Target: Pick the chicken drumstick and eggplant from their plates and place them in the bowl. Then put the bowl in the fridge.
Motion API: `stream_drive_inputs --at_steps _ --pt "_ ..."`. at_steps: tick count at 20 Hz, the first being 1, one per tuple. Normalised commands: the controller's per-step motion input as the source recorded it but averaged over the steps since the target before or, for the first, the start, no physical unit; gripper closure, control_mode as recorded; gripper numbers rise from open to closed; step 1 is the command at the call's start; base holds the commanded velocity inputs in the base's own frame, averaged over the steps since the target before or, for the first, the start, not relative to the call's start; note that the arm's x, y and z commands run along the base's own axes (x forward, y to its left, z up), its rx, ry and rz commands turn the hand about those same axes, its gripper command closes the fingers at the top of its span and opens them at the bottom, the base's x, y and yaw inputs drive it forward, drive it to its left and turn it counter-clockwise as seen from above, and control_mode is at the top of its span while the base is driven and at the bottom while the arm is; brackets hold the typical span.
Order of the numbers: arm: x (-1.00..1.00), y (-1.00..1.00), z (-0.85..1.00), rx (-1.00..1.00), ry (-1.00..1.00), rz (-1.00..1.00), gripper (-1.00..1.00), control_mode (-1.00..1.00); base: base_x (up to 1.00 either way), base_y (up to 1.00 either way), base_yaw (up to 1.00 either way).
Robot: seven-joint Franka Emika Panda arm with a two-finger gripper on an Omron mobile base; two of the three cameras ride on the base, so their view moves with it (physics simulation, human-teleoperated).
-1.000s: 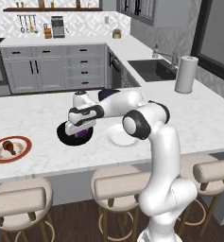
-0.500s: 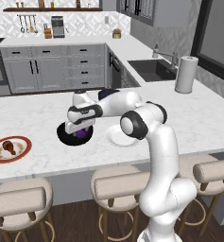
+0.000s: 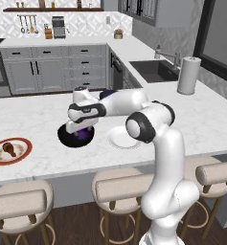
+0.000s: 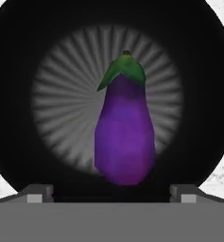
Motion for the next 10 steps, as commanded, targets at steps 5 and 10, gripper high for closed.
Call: stream_drive_inputs --at_steps 5,10 --pt "-0.77 -0.53 0.21 0.00 0.00 -0.05 -1.00 -1.00 0.00 0.00 0.00" --pt "-0.81 -0.89 0.13 0.00 0.08 -0.14 -1.00 -1.00 0.00 0.00 0.00"
